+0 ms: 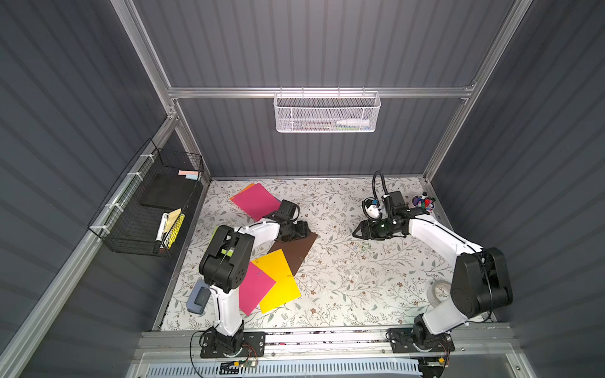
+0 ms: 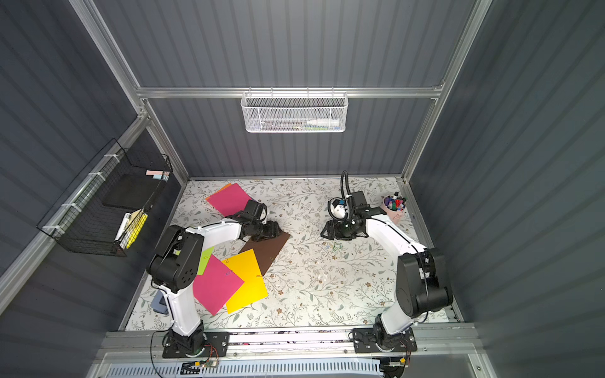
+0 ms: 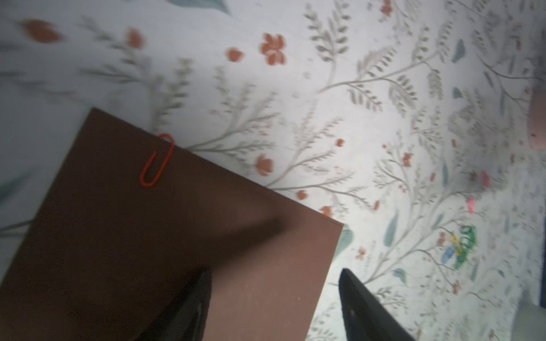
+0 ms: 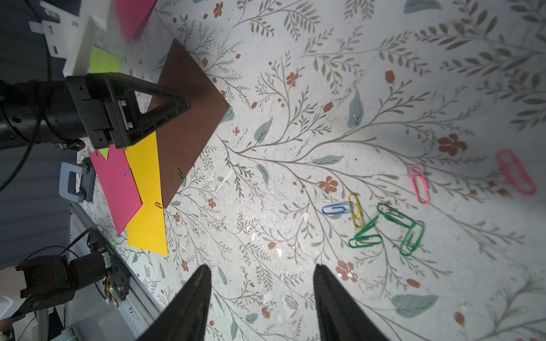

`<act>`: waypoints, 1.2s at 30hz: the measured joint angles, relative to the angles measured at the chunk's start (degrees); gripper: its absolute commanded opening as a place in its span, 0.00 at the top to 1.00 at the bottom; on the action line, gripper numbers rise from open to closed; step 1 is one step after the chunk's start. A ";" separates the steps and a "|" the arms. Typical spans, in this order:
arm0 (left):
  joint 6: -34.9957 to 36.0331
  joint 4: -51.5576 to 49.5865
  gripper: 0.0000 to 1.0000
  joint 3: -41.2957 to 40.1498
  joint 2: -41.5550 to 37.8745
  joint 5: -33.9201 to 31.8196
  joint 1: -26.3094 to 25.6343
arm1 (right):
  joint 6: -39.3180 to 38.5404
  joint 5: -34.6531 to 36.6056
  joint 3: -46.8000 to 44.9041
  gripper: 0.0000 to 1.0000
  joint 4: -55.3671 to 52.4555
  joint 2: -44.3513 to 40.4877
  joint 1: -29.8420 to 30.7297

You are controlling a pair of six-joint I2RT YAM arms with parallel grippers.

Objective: Unclip the paperclips from the documents
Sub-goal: Move the document to the center of the board, then adjust the document at the center of the board.

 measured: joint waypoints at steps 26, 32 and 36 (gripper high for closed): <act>2.14 -2.23 0.26 10.71 -1.20 -2.47 2.03 | 20.76 1.40 -3.37 0.31 13.53 13.49 10.84; 7.45 -3.37 0.35 5.75 2.16 -5.88 3.54 | 23.65 4.35 0.11 0.31 13.55 16.74 11.45; 9.81 -1.88 0.37 3.04 1.95 -4.98 3.10 | 24.02 5.33 3.89 0.31 13.51 19.47 11.17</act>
